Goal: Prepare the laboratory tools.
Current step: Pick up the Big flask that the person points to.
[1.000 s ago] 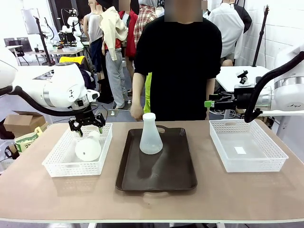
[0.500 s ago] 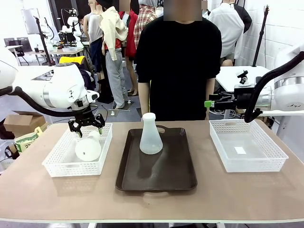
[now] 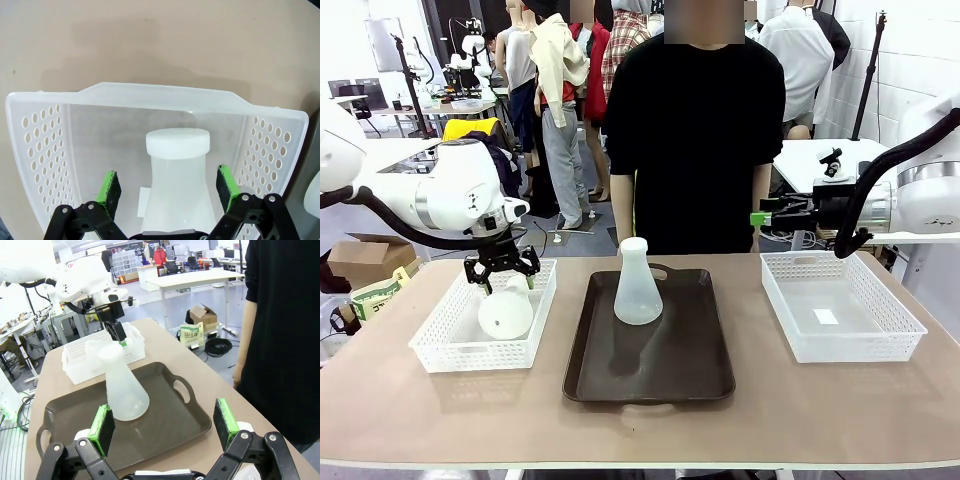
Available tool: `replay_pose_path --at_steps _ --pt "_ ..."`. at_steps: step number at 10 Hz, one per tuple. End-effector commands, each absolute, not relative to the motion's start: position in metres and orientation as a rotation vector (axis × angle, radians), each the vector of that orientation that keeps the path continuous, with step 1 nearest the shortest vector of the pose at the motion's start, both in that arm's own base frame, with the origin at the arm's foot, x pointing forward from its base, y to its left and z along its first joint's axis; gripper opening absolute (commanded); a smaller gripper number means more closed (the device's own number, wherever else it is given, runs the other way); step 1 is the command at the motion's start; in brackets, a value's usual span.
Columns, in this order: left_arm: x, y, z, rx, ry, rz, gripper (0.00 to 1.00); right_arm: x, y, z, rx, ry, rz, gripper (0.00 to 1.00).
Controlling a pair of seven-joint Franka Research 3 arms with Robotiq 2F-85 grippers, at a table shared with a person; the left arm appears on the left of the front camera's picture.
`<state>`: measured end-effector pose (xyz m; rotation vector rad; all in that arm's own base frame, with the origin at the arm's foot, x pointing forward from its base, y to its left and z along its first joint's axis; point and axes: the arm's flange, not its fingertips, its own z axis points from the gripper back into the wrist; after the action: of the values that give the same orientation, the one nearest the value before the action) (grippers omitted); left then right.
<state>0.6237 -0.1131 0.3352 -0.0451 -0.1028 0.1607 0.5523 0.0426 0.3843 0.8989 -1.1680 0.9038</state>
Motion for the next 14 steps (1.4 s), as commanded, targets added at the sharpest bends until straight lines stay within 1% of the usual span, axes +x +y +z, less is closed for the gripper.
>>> replay_pose_path --at_steps 1,2,6,7,10,11,12,14 --pt "0.6341 -0.1211 0.3369 -0.041 -0.086 0.18 1.0 0.5525 0.0426 0.3849 0.889 -1.147 0.904 1.0" --pt "0.6368 -0.1224 0.3358 -0.042 -0.076 0.16 0.89 0.5525 0.0426 0.3849 0.889 -1.147 0.904 1.0" --pt "0.6384 -0.127 0.3362 -0.028 -0.064 0.155 0.15 0.5525 0.0426 0.3849 0.889 -1.147 0.904 1.0" --pt "0.6381 -0.1277 0.3364 -0.026 -0.062 0.155 0.0 0.5525 0.0426 0.3849 0.889 -1.147 0.904 1.0" --pt "0.6386 -0.1263 0.3357 -0.02 -0.048 0.166 0.0 0.5525 0.0426 0.3849 0.889 -1.147 0.904 1.0" --pt "0.6394 -0.1239 0.3315 -0.029 0.0 0.184 0.0 0.5525 0.0426 0.3849 0.889 -1.147 0.904 1.0" --pt "0.6321 -0.1247 0.3342 -0.036 -0.061 0.145 0.0 0.5525 0.0426 0.3849 0.889 -1.147 0.904 1.0" --pt "0.6321 -0.1247 0.3342 -0.036 -0.061 0.145 0.0 0.5525 0.0426 0.3849 0.889 -1.147 0.904 1.0"
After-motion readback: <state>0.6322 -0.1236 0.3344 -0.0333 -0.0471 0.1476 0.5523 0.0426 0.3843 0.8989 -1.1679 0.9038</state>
